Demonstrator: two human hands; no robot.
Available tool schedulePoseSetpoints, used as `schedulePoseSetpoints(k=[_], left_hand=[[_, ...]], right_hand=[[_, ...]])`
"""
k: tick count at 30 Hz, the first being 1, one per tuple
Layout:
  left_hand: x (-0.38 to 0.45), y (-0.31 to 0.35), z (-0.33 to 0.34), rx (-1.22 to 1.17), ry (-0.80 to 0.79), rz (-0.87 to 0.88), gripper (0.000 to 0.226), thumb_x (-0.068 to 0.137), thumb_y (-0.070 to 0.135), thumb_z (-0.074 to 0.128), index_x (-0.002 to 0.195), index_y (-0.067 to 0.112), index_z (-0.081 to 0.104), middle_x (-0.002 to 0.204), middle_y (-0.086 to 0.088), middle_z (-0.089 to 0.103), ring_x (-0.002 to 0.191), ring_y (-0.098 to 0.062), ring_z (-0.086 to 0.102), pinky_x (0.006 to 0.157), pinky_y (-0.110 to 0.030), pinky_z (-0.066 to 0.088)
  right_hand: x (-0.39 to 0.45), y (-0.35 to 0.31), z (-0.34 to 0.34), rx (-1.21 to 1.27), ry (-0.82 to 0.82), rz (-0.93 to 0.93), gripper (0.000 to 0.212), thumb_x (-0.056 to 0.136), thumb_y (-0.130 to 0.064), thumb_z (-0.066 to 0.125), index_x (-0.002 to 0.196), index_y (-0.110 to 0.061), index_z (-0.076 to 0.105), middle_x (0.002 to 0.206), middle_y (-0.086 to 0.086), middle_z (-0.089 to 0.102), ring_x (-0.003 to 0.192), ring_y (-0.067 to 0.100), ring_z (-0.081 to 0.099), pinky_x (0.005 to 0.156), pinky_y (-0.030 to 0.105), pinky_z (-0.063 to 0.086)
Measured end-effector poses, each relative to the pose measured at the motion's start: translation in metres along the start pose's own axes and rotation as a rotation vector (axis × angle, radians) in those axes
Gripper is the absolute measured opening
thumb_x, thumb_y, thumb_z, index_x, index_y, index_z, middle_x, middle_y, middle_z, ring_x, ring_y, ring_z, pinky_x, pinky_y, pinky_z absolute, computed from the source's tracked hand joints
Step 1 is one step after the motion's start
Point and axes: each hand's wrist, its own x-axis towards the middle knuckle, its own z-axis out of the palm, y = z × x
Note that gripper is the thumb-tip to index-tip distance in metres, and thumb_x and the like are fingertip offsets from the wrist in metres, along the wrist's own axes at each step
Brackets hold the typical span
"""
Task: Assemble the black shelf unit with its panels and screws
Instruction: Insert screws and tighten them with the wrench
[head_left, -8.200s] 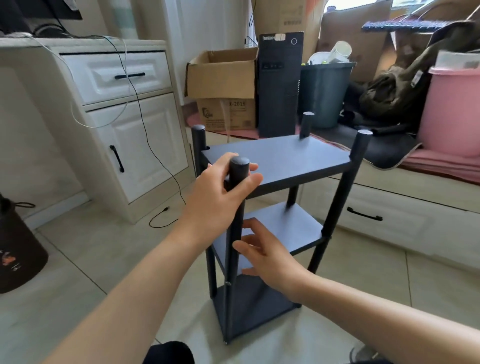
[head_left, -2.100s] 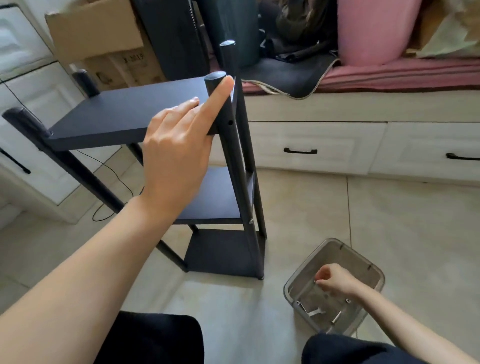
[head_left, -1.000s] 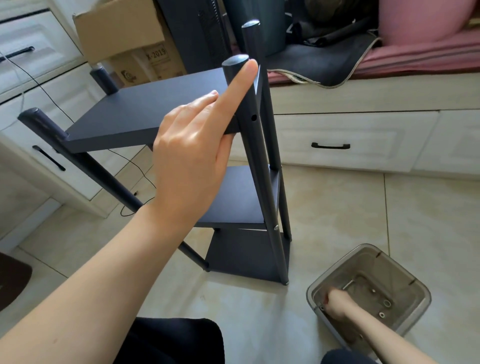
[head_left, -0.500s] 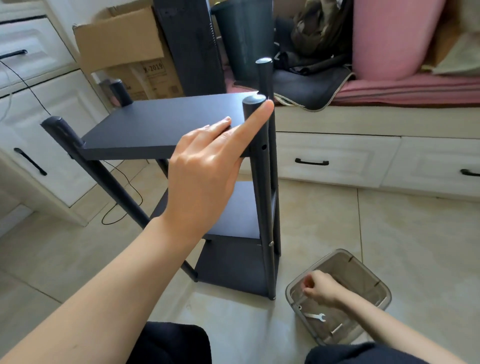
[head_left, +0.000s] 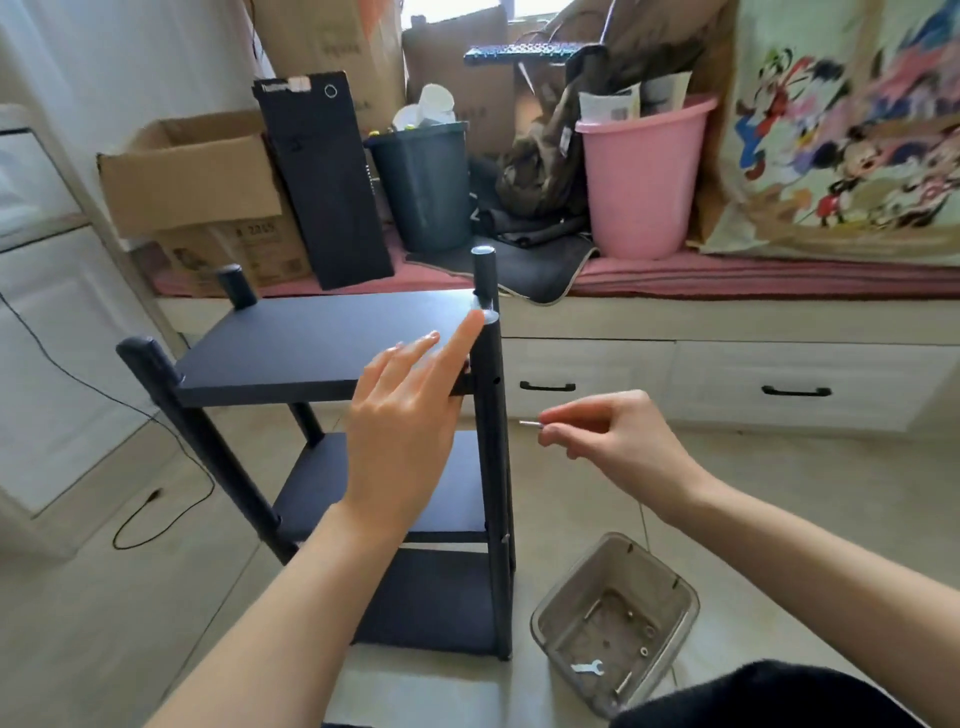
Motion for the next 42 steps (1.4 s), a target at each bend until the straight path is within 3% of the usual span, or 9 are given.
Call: schedulePoseSetpoints(k=[5,11,14,19,22,27,32,37,42], left_hand=[[0.003,-0.004,-0.005,0.234,-0.003,-0.185,0.089,0.069,0.024,0.092,0.145,0.020,0.045,0.112,-0.007,0.061,0.098,-0.028,0.049,0.076,-0.046,0.046],[0.004,0.017,-0.015,0.247,-0.084,-0.364,0.081,0.067,0.041,0.092,0.134,0.013,0.056,0.054,-0.006,0.058,0.045,-0.029,0.057,0.055,-0.035,0.049],[0.005,0.022,-0.020,0.237,-0.152,-0.494,0.079,0.072,0.050,0.086,0.136,0.011,0.061,0.045,-0.009,0.053,0.038,-0.029,0.052,0.047,-0.028,0.037],[0.002,0.020,-0.019,0.078,-0.260,-0.650,0.082,0.085,0.061,0.068,0.152,0.026,0.035,0.071,-0.002,0.070,0.067,-0.029,0.068,0.059,-0.033,0.047],[-0.001,0.022,-0.021,-0.188,-0.202,-0.747,0.066,0.087,0.046,0.074,0.134,0.025,0.033,0.087,0.003,0.074,0.078,-0.021,0.072,0.068,-0.036,0.057],[-0.002,0.034,-0.023,-0.772,-0.021,-1.107,0.041,0.092,0.019,0.072,0.098,0.030,0.033,0.093,-0.001,0.066,0.076,0.003,0.067,0.062,-0.011,0.049],[0.008,0.034,-0.022,-1.254,0.112,-1.576,0.028,0.095,0.014,0.063,0.121,0.002,0.058,0.108,-0.012,0.075,0.097,-0.020,0.074,0.091,-0.030,0.055],[0.010,0.025,-0.024,-1.487,0.021,-1.611,0.013,0.099,0.014,0.058,0.100,0.009,0.070,0.100,-0.011,0.077,0.095,-0.021,0.075,0.095,-0.034,0.053],[0.009,0.021,-0.020,-1.356,-0.067,-1.454,0.028,0.099,0.023,0.061,0.123,0.010,0.064,0.109,-0.006,0.076,0.098,-0.019,0.074,0.095,-0.034,0.054]], right_hand=[[0.003,-0.043,0.001,0.132,0.150,-0.111,0.011,0.082,-0.016,0.080,0.086,-0.017,0.070,0.074,-0.001,0.076,0.065,0.011,0.066,0.065,0.028,0.054],[-0.001,-0.049,0.019,0.228,0.218,-0.144,0.013,0.083,-0.020,0.079,0.081,-0.014,0.067,0.074,0.000,0.075,0.072,0.012,0.072,0.067,0.026,0.057],[-0.003,-0.046,0.023,0.290,0.224,-0.144,0.016,0.083,-0.022,0.079,0.081,-0.011,0.066,0.075,0.000,0.075,0.073,0.012,0.073,0.065,0.017,0.052],[-0.008,-0.042,0.024,0.303,0.222,-0.147,0.016,0.084,-0.022,0.078,0.082,-0.011,0.066,0.076,0.001,0.075,0.075,0.013,0.072,0.067,0.018,0.053],[-0.010,-0.038,0.024,0.284,0.205,-0.140,0.014,0.083,-0.021,0.079,0.082,-0.013,0.067,0.077,0.002,0.075,0.076,0.015,0.073,0.069,0.020,0.056],[-0.012,-0.036,0.029,0.294,0.188,-0.135,0.011,0.084,-0.015,0.078,0.081,-0.011,0.067,0.076,0.003,0.075,0.076,0.016,0.073,0.071,0.021,0.056],[-0.010,-0.036,0.030,0.298,0.202,-0.141,0.011,0.083,-0.019,0.079,0.082,-0.014,0.068,0.078,0.001,0.075,0.075,0.014,0.072,0.068,0.018,0.054],[-0.010,-0.036,0.032,0.317,0.189,-0.098,0.013,0.080,-0.019,0.081,0.082,-0.013,0.070,0.078,0.001,0.074,0.075,0.013,0.072,0.068,0.018,0.054],[-0.008,-0.035,0.033,0.345,0.180,-0.081,0.012,0.080,-0.018,0.081,0.082,-0.012,0.071,0.081,0.006,0.075,0.079,0.020,0.073,0.074,0.026,0.059]])
